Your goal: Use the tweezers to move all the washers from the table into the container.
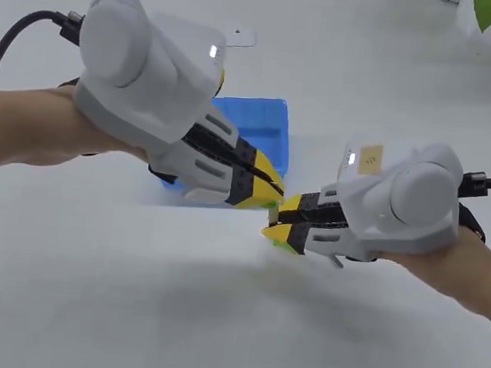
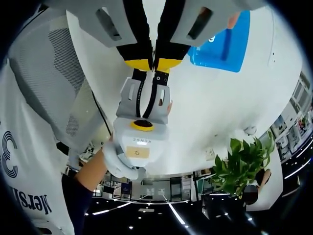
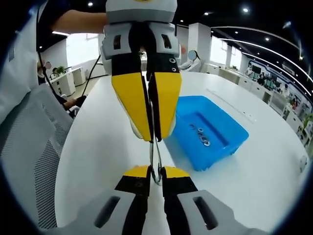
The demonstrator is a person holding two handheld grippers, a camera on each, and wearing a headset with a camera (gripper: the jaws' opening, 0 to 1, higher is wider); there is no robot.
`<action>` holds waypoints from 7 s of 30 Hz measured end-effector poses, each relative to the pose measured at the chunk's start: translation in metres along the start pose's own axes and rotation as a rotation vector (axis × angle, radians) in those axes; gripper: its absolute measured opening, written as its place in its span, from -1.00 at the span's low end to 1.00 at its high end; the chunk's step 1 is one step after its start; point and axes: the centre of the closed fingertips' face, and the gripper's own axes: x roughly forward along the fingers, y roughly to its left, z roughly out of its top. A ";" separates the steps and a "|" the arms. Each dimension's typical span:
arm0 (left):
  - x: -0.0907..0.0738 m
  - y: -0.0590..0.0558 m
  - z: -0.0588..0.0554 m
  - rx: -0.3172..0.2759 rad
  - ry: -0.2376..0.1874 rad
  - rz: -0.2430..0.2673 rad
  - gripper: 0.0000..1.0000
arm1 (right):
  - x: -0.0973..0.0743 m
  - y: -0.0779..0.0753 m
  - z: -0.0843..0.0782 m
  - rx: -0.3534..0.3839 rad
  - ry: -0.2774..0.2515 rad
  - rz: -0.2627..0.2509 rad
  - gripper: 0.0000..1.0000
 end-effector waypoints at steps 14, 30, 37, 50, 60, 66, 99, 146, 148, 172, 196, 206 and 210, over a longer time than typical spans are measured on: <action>-0.036 -0.007 0.010 0.005 -0.009 0.036 -0.89 | -0.004 0.009 0.037 -0.050 -0.047 0.022 -0.79; -0.075 -0.003 0.030 0.083 0.000 0.087 -0.89 | -0.007 -0.001 0.088 -0.159 -0.083 0.005 -0.79; -0.086 0.017 0.036 0.111 -0.003 0.102 -0.89 | -0.005 -0.020 0.103 -0.154 -0.110 -0.019 -0.79; -0.091 0.074 0.020 0.112 -0.014 0.121 -0.88 | 0.011 -0.064 0.107 -0.169 -0.103 -0.063 -0.79; -0.072 0.100 -0.016 0.058 0.018 0.108 -0.88 | 0.050 -0.086 0.082 -0.136 -0.054 -0.041 -0.79; -0.062 0.111 -0.032 0.008 0.011 0.110 -0.88 | 0.065 -0.095 0.068 -0.105 -0.028 -0.031 -0.79; -0.067 0.116 -0.016 0.026 -0.010 0.144 -0.89 | 0.050 -0.104 0.073 -0.080 -0.047 -0.067 -0.75; -0.079 -0.018 -0.038 0.068 0.043 0.175 -0.89 | -0.011 0.023 0.062 -0.249 0.092 0.074 -0.86; -0.074 -0.017 -0.047 0.058 0.061 0.172 -0.89 | -0.006 0.021 0.057 -0.245 0.103 0.080 -0.86; -0.020 0.010 -0.118 -0.114 0.120 0.139 -0.91 | 0.044 0.001 0.007 -0.257 0.212 0.162 -0.85; -0.044 -0.009 -0.100 -0.153 0.107 0.238 -0.79 | 0.021 0.003 0.003 -0.150 0.230 0.066 -0.62; -0.087 -0.025 -0.084 -0.143 0.038 0.410 -0.53 | -0.046 0.004 0.028 -0.153 0.088 -0.138 -0.53; -0.101 -0.033 -0.072 -0.165 -0.011 0.470 -0.22 | -0.070 0.004 0.038 -0.160 0.043 -0.233 -0.24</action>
